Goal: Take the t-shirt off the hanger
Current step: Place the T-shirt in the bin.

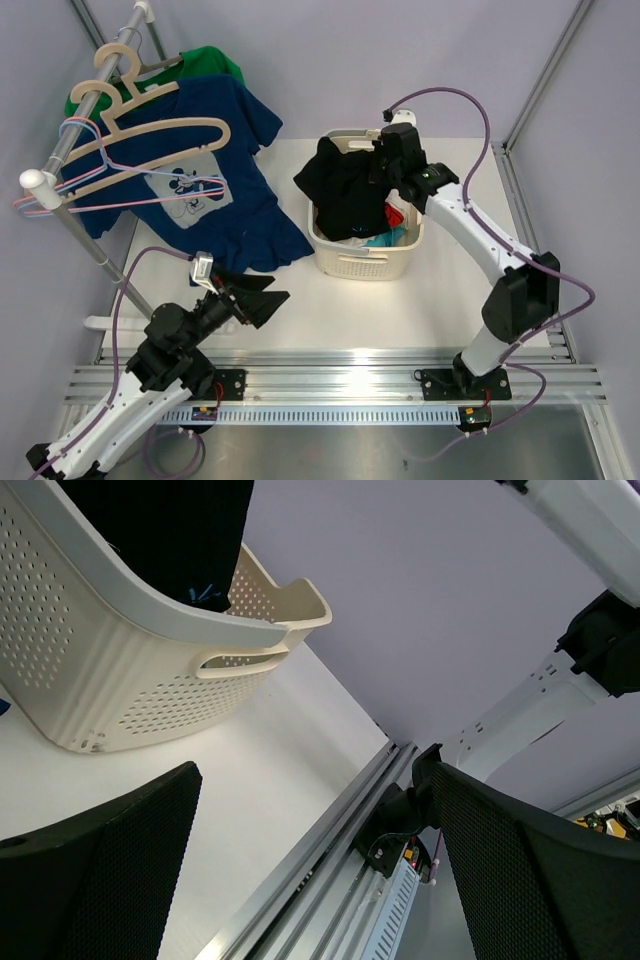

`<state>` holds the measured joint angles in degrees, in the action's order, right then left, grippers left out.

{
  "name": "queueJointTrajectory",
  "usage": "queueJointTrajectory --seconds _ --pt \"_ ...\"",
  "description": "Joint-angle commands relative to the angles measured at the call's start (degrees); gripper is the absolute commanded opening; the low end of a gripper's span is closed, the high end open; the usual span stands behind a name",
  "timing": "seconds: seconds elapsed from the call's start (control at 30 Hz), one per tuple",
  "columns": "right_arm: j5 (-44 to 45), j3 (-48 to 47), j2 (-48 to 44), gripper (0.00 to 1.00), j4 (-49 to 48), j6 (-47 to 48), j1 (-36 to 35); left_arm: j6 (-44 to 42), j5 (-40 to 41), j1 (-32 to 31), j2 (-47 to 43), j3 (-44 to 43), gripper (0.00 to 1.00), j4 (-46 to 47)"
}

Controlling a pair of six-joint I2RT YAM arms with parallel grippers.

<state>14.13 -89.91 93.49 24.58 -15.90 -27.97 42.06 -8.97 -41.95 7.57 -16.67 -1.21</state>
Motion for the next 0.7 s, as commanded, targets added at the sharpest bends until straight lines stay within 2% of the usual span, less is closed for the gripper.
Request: queueJointTrajectory --seconds 0.0,0.13,0.4,0.6,0.67 --pt "-4.27 0.78 3.61 0.00 -1.90 -6.42 -0.25 -0.58 1.41 -0.23 -0.80 -0.65 0.99 1.39" --pt "-5.26 0.35 11.60 0.00 -0.15 -10.72 -0.25 -1.02 1.94 -0.23 -1.07 -0.82 0.99 0.08" --pt "-3.85 -0.61 19.96 0.00 4.15 -13.80 0.28 -1.20 2.73 -0.23 -1.51 -1.09 0.99 -0.81" --pt "-8.86 -5.27 25.59 0.02 9.95 -14.16 2.39 -1.63 3.17 -0.23 -1.60 -1.26 0.99 -1.25" --pt "-9.12 -5.98 25.60 0.06 10.75 -14.25 3.44 -1.90 3.43 -0.23 -1.68 -1.44 0.99 -1.86"
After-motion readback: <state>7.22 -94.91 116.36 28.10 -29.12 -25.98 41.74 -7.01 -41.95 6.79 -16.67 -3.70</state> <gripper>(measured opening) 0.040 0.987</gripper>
